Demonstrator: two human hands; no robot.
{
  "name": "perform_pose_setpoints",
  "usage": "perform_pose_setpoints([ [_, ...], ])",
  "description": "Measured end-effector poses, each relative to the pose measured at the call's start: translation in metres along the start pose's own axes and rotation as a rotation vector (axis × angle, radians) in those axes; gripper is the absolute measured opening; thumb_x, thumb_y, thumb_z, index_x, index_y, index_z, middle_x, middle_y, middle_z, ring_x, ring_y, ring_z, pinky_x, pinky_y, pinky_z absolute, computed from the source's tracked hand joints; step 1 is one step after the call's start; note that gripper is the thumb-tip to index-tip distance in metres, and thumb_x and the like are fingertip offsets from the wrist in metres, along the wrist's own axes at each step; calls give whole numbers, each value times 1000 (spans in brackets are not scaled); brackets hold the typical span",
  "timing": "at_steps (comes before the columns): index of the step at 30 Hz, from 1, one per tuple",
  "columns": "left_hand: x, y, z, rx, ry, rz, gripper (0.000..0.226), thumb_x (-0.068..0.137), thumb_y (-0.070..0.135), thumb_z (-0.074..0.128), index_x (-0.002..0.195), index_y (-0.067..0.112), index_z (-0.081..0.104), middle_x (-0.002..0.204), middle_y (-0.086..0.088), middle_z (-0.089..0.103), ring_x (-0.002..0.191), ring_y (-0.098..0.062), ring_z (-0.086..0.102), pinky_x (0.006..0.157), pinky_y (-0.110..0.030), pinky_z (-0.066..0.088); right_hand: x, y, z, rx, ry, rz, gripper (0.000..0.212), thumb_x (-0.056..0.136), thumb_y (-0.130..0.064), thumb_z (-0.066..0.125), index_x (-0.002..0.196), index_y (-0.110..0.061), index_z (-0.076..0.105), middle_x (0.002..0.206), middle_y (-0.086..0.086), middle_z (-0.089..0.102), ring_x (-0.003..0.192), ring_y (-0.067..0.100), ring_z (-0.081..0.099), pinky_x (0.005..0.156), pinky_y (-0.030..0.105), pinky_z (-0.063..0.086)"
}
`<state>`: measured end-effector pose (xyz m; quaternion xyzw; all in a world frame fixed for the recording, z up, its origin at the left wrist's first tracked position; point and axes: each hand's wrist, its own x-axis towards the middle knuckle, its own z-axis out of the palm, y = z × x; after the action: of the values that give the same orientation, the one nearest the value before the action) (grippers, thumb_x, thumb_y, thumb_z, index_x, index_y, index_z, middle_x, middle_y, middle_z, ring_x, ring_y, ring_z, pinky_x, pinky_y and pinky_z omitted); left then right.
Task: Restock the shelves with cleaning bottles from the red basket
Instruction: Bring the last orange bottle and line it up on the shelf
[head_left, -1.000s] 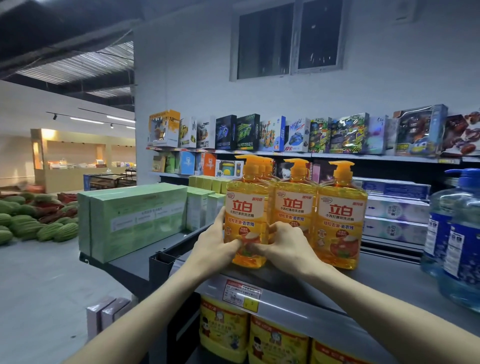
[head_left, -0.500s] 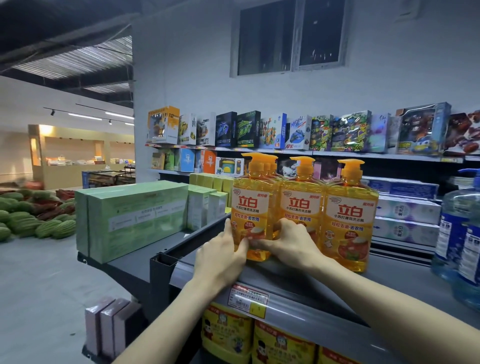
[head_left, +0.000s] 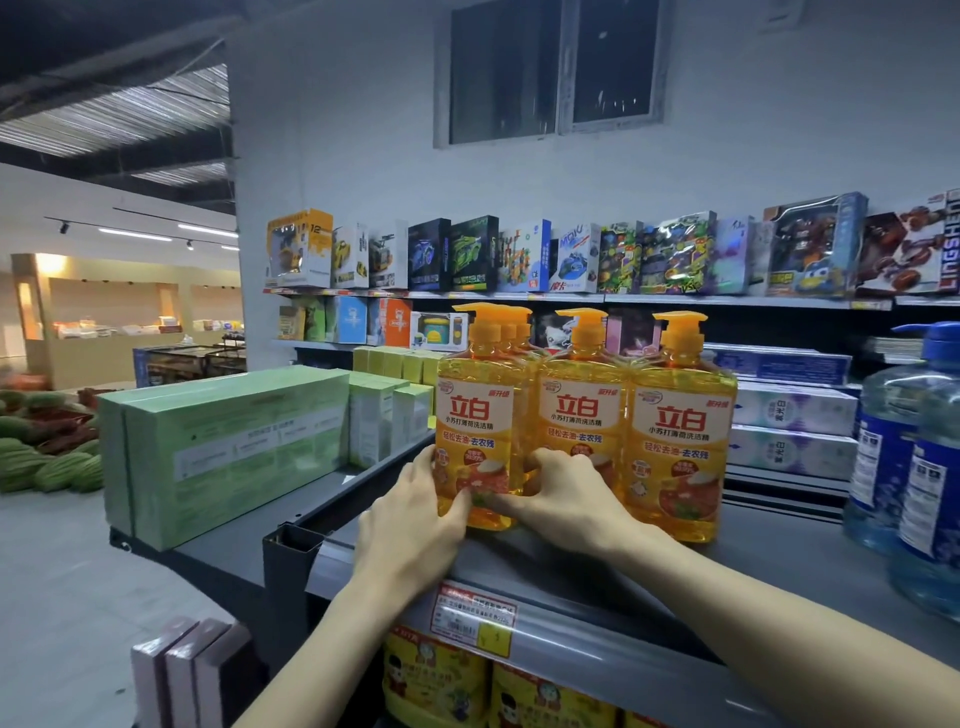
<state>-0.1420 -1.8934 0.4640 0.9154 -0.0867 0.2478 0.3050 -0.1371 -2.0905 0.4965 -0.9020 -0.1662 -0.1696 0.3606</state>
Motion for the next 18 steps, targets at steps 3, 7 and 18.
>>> perform_pose_setpoints([
  [3, 1, -2, 1, 17, 10, 4, 65, 104, 63, 44, 160, 37, 27, 148, 6, 60, 124, -28, 65, 103, -47, 50, 3, 1, -1, -20, -19, 18, 52, 87, -53, 81, 129, -26, 68, 116, -15, 74, 84, -6, 64, 74, 7, 49],
  [7, 0, 1, -1, 39, 31, 29, 60, 105, 60, 45, 159, 42, 26, 134, 6, 68, 119, -27, 68, 99, -45, 50, 7, 6, 1, -53, -18, 50, 56, 86, -52, 83, 131, -24, 65, 122, -11, 74, 97, 3, 69, 85, 16, 55],
  [18, 0, 6, -8, 126, -90, 0, 69, 103, 54, 48, 163, 40, 17, 118, -1, 72, 113, -33, 67, 91, -43, 49, 1, -4, -2, -38, -51, 110, 54, 86, -42, 86, 132, -22, 66, 125, -6, 75, 112, 15, 72, 101, 33, 58],
])
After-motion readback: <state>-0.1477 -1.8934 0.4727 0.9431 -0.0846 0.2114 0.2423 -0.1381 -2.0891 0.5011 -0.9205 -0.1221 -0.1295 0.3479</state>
